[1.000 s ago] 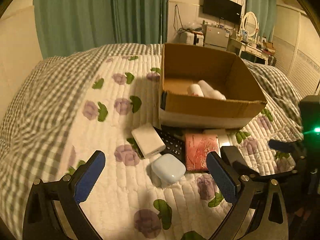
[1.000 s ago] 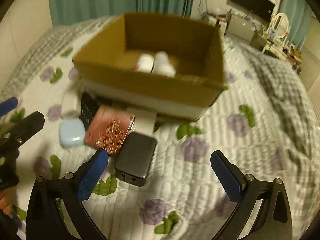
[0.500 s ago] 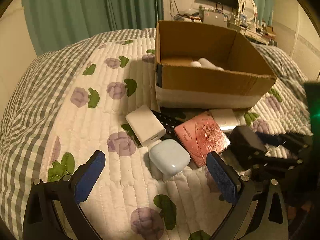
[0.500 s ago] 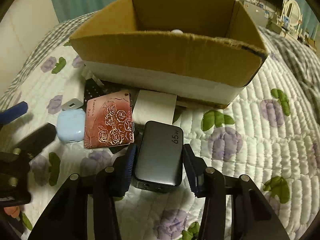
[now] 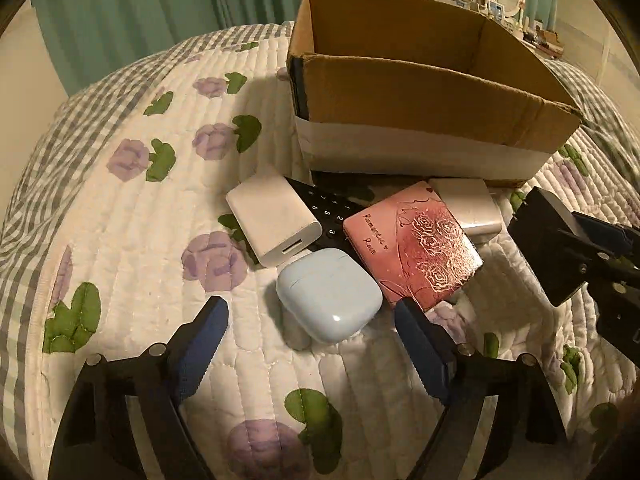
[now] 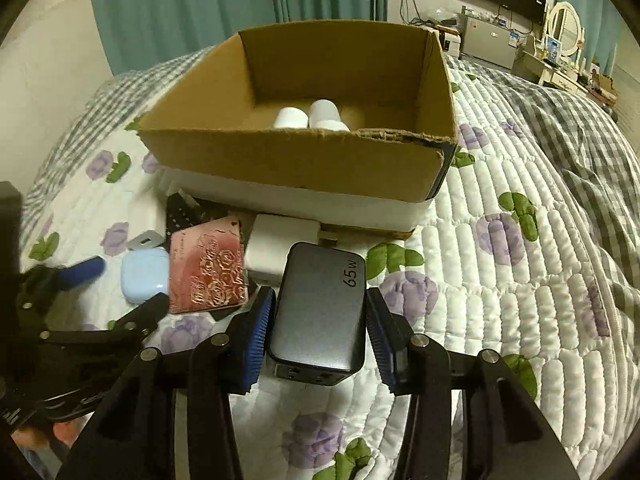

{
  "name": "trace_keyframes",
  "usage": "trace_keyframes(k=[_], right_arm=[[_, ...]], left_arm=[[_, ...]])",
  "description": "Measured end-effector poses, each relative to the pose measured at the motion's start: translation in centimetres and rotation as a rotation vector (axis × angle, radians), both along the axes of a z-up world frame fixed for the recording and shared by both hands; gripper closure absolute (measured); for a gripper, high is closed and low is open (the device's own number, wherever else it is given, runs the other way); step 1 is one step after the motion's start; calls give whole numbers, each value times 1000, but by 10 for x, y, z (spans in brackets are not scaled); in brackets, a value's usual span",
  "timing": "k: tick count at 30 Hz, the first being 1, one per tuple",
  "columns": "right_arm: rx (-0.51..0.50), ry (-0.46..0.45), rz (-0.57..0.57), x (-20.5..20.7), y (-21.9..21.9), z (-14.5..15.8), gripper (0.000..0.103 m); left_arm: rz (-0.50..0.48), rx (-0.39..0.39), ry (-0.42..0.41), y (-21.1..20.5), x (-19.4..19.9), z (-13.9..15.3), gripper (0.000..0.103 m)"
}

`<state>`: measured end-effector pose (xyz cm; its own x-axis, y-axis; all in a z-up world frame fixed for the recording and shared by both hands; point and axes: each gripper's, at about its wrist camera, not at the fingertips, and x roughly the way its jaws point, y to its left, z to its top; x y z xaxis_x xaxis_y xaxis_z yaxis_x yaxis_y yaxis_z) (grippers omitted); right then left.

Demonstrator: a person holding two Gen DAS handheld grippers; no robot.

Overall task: Organize rigid objects
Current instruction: 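Grasp the blue earbud case with the left tool while the right tool lifts the black charger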

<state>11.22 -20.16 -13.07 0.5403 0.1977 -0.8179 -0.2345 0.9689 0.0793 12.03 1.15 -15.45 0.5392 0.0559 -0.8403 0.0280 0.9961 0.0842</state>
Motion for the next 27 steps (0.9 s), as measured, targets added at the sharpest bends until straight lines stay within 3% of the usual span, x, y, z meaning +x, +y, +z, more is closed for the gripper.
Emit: trace_keyframes(k=[3,7,13,15,27], right_arm=[[14,4,3,-2,-5,2,58],[25,6,7,-2,-3,2,61],[-3,36,11,1,2,-10,61],[-16,49,10,2,4,-15,61],[-26,-24,10,-10,6,5,62]], left_arm=[[8,23,16,3,3,-2,32],[5,11,29,6,5,-5,32],[-13,77,40,-7,19,-17,33],[-26,62,33,-8,18,-15,47],[-38,-3,-34,-10,-3,14,47]])
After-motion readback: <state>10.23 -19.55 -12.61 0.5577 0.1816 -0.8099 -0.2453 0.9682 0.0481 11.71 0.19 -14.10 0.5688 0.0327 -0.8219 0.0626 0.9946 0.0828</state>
